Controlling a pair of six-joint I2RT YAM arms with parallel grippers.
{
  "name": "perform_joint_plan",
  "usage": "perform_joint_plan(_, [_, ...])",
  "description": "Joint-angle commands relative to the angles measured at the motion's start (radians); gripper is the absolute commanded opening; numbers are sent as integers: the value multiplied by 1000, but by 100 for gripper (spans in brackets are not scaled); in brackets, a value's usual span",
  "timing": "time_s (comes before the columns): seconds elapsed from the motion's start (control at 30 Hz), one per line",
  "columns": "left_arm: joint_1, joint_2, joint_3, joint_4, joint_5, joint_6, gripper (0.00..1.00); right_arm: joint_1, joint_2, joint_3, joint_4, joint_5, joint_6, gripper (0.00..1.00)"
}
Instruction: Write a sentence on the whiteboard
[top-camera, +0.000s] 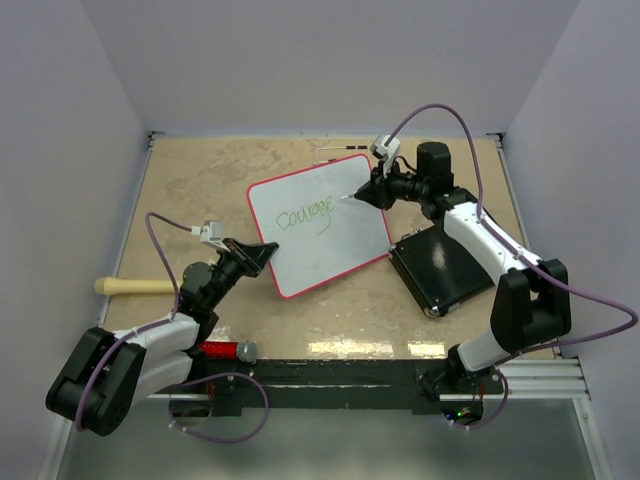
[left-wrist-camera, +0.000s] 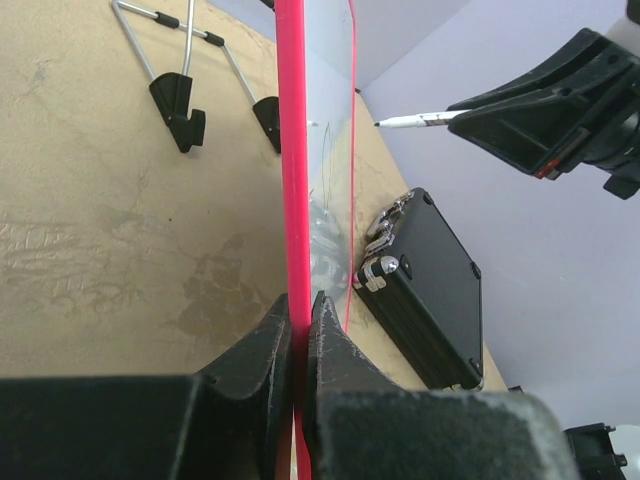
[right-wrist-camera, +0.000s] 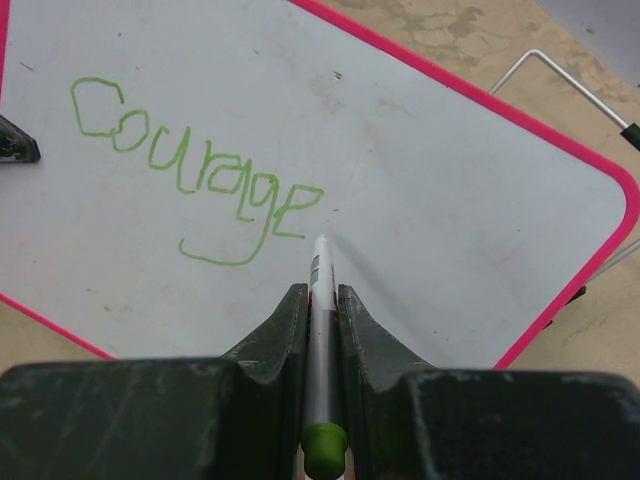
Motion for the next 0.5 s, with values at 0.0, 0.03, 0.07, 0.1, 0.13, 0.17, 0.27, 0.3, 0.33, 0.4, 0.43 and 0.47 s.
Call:
perform_joint_plan(0.0, [-9,11,-28,-43,64,139,0,-5,20,38,38,-16,8,0])
perform_joint_plan(0.03, [-9,12,-28,-41,64,141,0,-5,22,38,39,-16,6,0])
perform_joint_plan(0.07, [-8,12,-26,-37,65,139,0,-5,25,38,42,-16,11,0])
perform_joint_plan(0.1, [-9,11,-25,-38,65,141,0,-4,28,38,46,-16,12,0])
perform_joint_plan(0.13, [-9,12,-23,-40,67,139,0,-5,30,38,48,-16,14,0])
perform_joint_plan(0.17, [-9,11,-23,-41,67,139,0,-4,33,39,49,-16,17,0])
perform_joint_plan(0.27, [-8,4,-22,-50,67,142,0,-4,42,44,52,-16,20,0])
perform_joint_plan(0.3, [-9,3,-23,-50,65,144,0,-5,43,45,54,-16,20,0])
perform_joint_plan(0.33, [-11,3,-23,-53,67,145,0,-4,43,47,55,-16,22,0])
perform_joint_plan(0.4, [-9,3,-23,-52,67,144,0,-4,45,49,62,-15,28,0])
perform_joint_plan(0.43, [-9,3,-22,-52,67,144,0,-4,47,49,63,-13,28,0])
perform_joint_plan(0.47, [-11,4,-22,-52,67,144,0,-5,48,49,65,-6,31,0])
